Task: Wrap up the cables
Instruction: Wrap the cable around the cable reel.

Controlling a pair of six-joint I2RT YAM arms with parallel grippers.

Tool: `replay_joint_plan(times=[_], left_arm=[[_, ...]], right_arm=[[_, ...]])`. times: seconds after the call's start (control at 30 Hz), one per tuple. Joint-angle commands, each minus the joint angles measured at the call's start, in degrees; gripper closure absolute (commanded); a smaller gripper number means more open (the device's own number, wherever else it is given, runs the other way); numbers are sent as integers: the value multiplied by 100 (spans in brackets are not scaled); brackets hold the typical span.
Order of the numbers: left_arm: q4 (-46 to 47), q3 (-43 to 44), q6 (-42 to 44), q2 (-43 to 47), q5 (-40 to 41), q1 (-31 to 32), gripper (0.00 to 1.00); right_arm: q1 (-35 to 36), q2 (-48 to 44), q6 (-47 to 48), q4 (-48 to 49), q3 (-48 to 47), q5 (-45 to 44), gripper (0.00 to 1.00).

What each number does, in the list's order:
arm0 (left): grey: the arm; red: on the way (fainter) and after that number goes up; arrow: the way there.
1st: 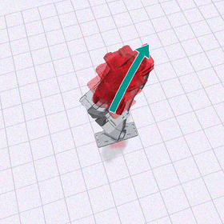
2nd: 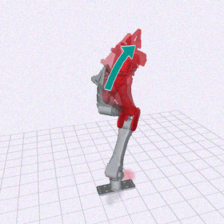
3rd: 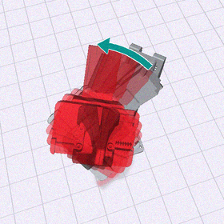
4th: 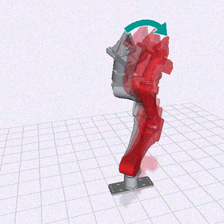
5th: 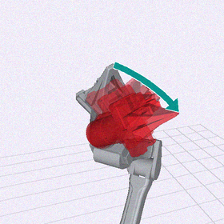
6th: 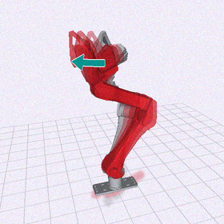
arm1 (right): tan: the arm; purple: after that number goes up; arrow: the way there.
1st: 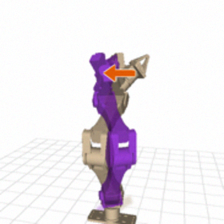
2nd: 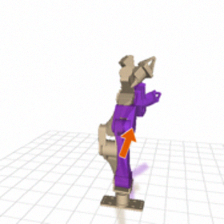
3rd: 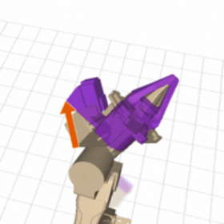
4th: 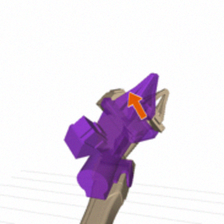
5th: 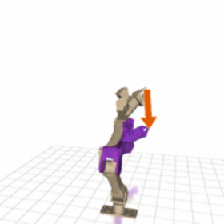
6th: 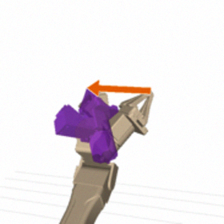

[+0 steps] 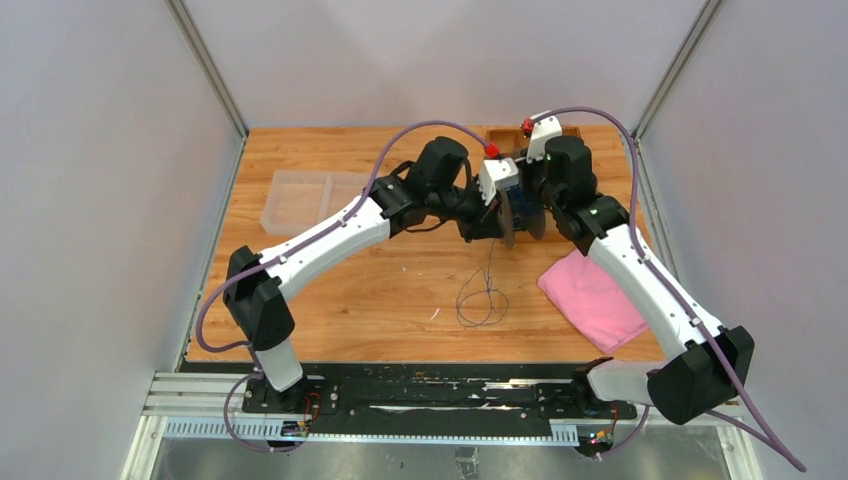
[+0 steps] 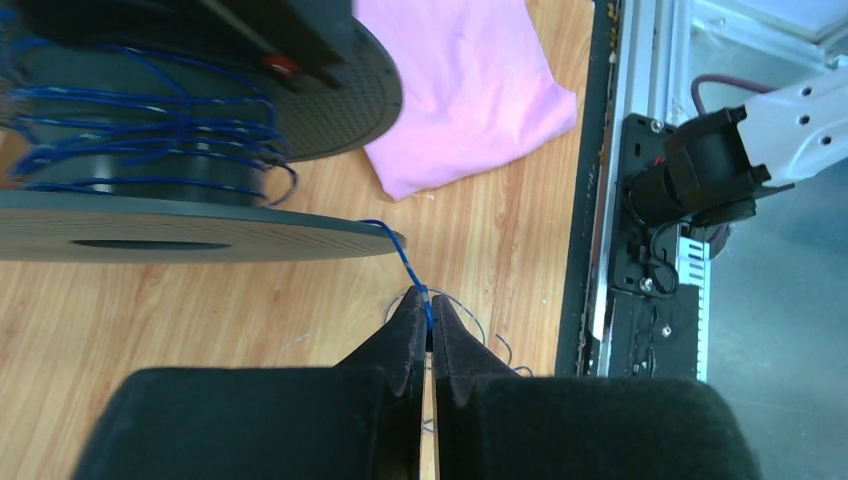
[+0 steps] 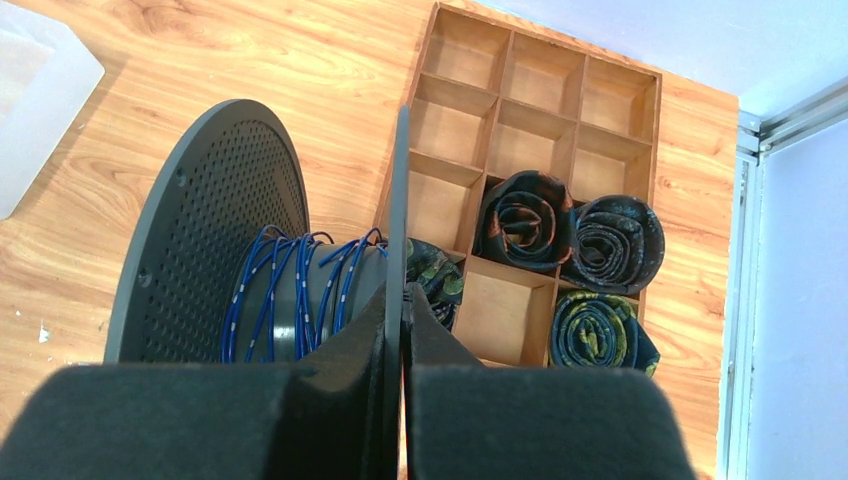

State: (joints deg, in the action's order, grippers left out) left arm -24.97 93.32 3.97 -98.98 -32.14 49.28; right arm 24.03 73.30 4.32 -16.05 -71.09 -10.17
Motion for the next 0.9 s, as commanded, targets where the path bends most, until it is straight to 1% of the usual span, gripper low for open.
replay_joint_plan(times=[0.0, 0.1, 0.37, 0.67, 0.87], left_arm=[[-208, 446, -201, -8, -330, -246, 97], [-118, 470, -236, 5, -227, -344, 97], [-192, 647, -301, -62, -48, -667, 99], [-377, 668, -231, -52, -100, -1014, 97], [-457, 547, -208, -9, -200, -1266, 96]], right_arm=[[37, -223, 339, 409, 264, 95, 99], [39, -290, 323, 408, 429, 414, 99], [40, -382, 514, 353, 552, 748, 99], [40, -615, 1129, 413, 786, 1482, 99], [42, -756, 1430, 210, 699, 1918, 100]])
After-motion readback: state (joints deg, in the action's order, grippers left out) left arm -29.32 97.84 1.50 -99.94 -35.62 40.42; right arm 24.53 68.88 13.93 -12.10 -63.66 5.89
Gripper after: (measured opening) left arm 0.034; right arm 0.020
